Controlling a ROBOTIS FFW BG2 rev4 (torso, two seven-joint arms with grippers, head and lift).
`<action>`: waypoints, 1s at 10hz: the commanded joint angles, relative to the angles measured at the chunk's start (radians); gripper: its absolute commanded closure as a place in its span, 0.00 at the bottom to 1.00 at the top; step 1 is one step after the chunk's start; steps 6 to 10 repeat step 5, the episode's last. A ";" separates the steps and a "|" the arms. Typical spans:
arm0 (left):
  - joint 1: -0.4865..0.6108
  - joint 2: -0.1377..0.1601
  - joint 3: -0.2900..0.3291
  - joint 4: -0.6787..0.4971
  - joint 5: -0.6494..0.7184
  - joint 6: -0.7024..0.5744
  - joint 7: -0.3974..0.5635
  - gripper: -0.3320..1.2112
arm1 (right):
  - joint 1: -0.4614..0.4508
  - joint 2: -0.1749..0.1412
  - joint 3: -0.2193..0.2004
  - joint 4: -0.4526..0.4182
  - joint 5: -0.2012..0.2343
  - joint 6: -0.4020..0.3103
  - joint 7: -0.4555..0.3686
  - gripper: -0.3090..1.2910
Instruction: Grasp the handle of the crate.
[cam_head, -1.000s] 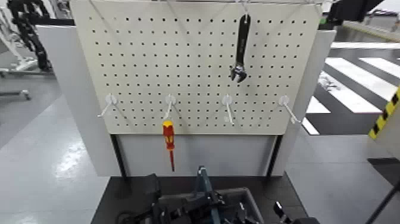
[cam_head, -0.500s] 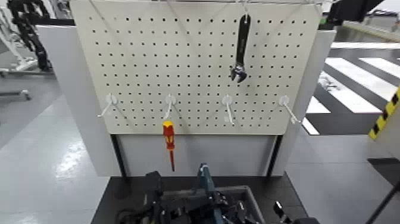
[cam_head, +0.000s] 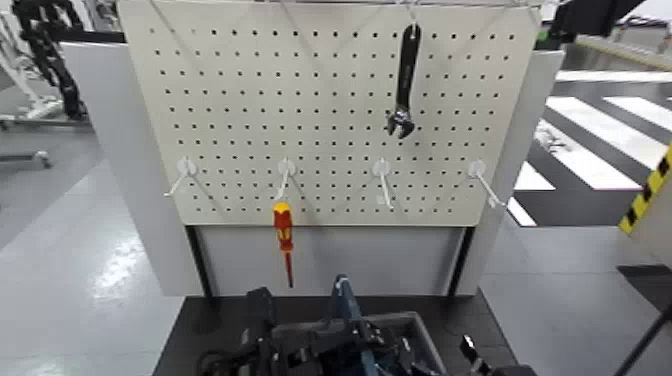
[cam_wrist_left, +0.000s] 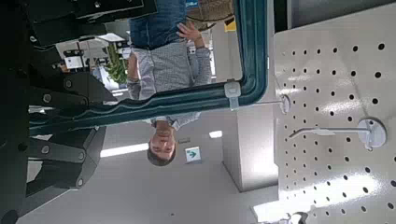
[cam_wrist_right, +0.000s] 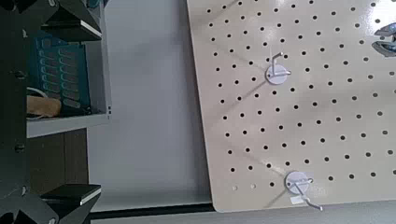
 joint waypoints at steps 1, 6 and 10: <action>0.000 0.000 -0.001 0.002 0.002 0.000 0.000 0.99 | 0.000 0.000 0.000 0.000 0.003 -0.004 0.000 0.28; -0.001 0.000 -0.004 0.003 0.003 0.000 0.000 0.99 | -0.001 0.000 0.000 -0.003 0.028 -0.005 0.000 0.29; -0.001 0.000 -0.004 0.003 0.003 0.000 0.000 0.99 | -0.001 0.000 0.000 -0.003 0.028 -0.005 0.000 0.29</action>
